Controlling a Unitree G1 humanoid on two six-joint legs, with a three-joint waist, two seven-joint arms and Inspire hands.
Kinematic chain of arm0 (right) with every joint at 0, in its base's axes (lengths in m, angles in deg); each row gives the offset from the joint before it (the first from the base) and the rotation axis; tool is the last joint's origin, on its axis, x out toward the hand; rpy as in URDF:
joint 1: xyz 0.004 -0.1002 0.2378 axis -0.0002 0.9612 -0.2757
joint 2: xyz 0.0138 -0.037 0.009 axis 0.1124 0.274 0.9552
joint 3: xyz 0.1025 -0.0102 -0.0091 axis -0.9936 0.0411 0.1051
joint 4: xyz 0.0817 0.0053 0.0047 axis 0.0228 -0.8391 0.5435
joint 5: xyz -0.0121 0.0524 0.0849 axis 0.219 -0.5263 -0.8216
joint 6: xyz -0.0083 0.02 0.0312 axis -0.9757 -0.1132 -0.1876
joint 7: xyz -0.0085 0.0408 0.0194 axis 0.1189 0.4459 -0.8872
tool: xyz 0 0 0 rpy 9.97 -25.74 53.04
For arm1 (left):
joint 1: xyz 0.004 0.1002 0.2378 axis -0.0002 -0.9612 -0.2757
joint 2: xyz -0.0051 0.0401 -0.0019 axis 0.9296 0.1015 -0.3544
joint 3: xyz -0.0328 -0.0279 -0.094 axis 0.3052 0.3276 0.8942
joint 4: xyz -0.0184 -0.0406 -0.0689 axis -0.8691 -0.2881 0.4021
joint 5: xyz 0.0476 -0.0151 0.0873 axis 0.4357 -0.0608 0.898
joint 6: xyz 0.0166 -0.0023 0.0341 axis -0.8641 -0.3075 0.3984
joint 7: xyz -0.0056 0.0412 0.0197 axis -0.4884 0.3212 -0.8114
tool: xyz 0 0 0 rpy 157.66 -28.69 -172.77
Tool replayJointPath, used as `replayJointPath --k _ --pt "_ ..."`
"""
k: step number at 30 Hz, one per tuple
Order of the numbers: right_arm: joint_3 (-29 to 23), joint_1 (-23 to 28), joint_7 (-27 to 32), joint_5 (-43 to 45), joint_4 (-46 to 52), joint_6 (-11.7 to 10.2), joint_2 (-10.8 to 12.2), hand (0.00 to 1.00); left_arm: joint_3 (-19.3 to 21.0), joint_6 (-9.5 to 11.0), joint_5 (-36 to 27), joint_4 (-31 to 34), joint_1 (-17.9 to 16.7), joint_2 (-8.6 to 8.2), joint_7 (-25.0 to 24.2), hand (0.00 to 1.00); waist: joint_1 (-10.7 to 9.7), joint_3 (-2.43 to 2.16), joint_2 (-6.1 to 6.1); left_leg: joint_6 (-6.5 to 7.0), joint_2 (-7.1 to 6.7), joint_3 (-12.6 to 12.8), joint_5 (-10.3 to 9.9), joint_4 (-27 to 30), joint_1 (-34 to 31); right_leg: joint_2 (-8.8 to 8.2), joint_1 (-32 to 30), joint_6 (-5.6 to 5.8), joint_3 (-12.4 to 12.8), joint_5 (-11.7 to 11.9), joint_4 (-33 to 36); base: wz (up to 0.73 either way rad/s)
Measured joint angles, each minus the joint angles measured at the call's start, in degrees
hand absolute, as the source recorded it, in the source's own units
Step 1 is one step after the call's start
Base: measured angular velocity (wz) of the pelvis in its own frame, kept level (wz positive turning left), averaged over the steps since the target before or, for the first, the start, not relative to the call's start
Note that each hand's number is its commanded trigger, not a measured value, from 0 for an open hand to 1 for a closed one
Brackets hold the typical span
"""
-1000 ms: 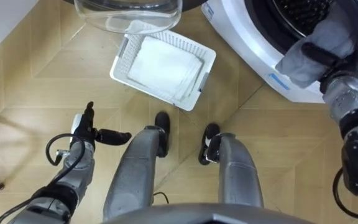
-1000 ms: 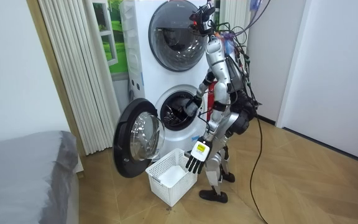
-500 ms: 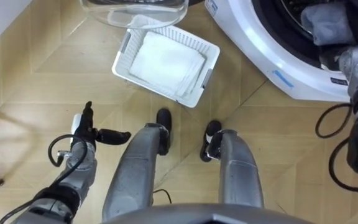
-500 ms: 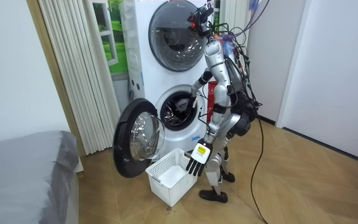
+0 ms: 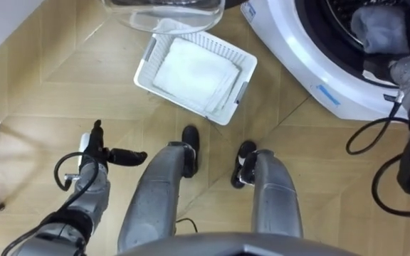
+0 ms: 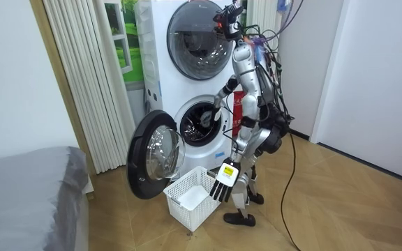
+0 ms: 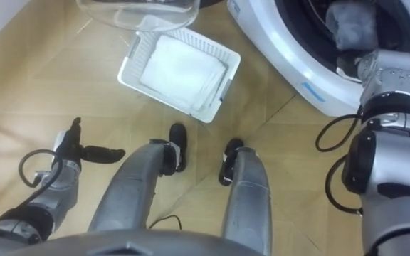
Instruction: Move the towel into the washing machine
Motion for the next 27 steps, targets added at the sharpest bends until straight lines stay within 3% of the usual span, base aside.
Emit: replayJointPath --k 6,12,18,24,27 --pt "-1.32 0.57 -0.2 -1.35 -1.19 -0.01 0.0 0.0 0.18 -0.01 0.05 -0.29 0.08 0.01 -0.46 0.0 0.31 0.0 0.45 0.15 0.06 0.04 -0.11 0.03 1.82 -0.24 2.07 -0.02 -0.62 -0.07 -0.12 0.02" --pt "-3.2 3.23 -0.86 -1.4 -1.88 -1.11 0.02 0.0 2.51 0.01 -0.03 -0.45 -0.16 0.04 -2.21 0.0 2.17 -0.05 1.06 0.22 0.1 0.04 -0.23 -1.61 5.33 0.14 5.73 0.36 -0.58 0.0 -1.91 -0.01" --pt "-3.27 7.6 -2.8 -1.1 -1.88 -1.61 0.17 0.0 4.7 0.0 0.51 -2.64 -0.39 0.25 -4.51 0.0 3.1 -0.57 1.93 0.25 0.14 0.07 -0.17 -5.26 10.02 0.99 10.83 1.02 -0.54 1.04 -6.72 -0.06" --pt "-4.48 13.18 -5.29 -1.25 -2.07 -2.58 2.16 0.0 5.12 -1.24 2.81 -3.81 -1.07 0.3 -6.77 0.0 2.72 -1.02 2.62 0.24 0.01 0.19 -0.13 -9.51 17.37 1.54 18.47 1.55 -0.96 1.85 -12.2 -0.04" --pt "-5.61 16.63 -7.39 -0.35 -0.99 -3.0 3.53 0.0 6.98 -1.43 4.15 -3.83 -1.71 0.37 -7.97 0.0 2.51 -1.72 3.69 -0.07 0.25 -0.38 0.05 -12.17 20.88 2.42 23.0 1.58 -1.97 3.25 -16.5 0.01"
